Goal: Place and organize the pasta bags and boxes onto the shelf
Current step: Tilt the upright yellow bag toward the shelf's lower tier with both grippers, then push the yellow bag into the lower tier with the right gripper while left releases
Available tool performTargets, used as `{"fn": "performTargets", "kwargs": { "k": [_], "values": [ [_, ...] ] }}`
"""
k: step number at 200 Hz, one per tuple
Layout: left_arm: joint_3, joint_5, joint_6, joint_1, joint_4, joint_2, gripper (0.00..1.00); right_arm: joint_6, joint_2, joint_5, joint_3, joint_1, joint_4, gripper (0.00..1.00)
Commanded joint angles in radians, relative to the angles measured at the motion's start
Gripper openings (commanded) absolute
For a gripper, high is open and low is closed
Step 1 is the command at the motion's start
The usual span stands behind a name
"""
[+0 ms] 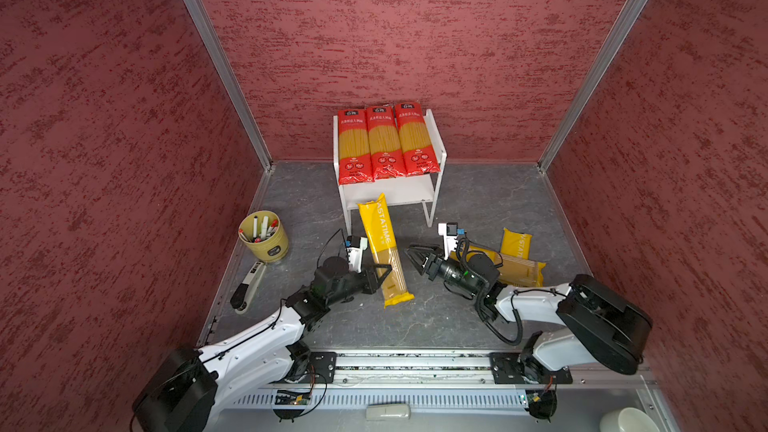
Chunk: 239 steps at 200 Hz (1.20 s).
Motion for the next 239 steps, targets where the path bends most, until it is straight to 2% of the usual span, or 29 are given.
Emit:
{"fn": "performTargets", "kwargs": {
  "k": [1, 23, 67, 120, 154, 184, 214, 239],
  "values": [
    [0.112, 0.095, -0.009, 0.031, 0.105, 0.012, 0.0, 0.057, -0.018, 0.024, -0.007, -0.002, -0.08, 0.62],
    [0.165, 0.133, -0.012, 0.085, 0.082, 0.042, 0.0, 0.106, 0.0, 0.009, -0.001, -0.001, -0.094, 0.68],
    [0.259, 0.234, -0.031, 0.166, 0.059, 0.136, 0.0, 0.184, 0.096, -0.012, 0.02, 0.004, -0.04, 0.71],
    [0.287, 0.257, -0.08, 0.215, 0.105, 0.19, 0.0, 0.301, 0.161, -0.062, 0.012, 0.022, 0.107, 0.72],
    [0.286, 0.258, -0.105, 0.226, 0.142, 0.218, 0.0, 0.318, 0.173, -0.086, 0.025, 0.031, 0.113, 0.7],
    [0.288, 0.259, -0.129, 0.229, 0.177, 0.233, 0.0, 0.347, 0.203, -0.088, 0.03, 0.039, 0.158, 0.63],
    [0.292, 0.271, -0.139, 0.234, 0.19, 0.241, 0.0, 0.387, 0.23, -0.089, 0.038, 0.042, 0.219, 0.5],
    [0.292, 0.281, -0.146, 0.234, 0.191, 0.255, 0.05, 0.394, 0.229, -0.075, 0.043, 0.044, 0.231, 0.4]
  ]
}}
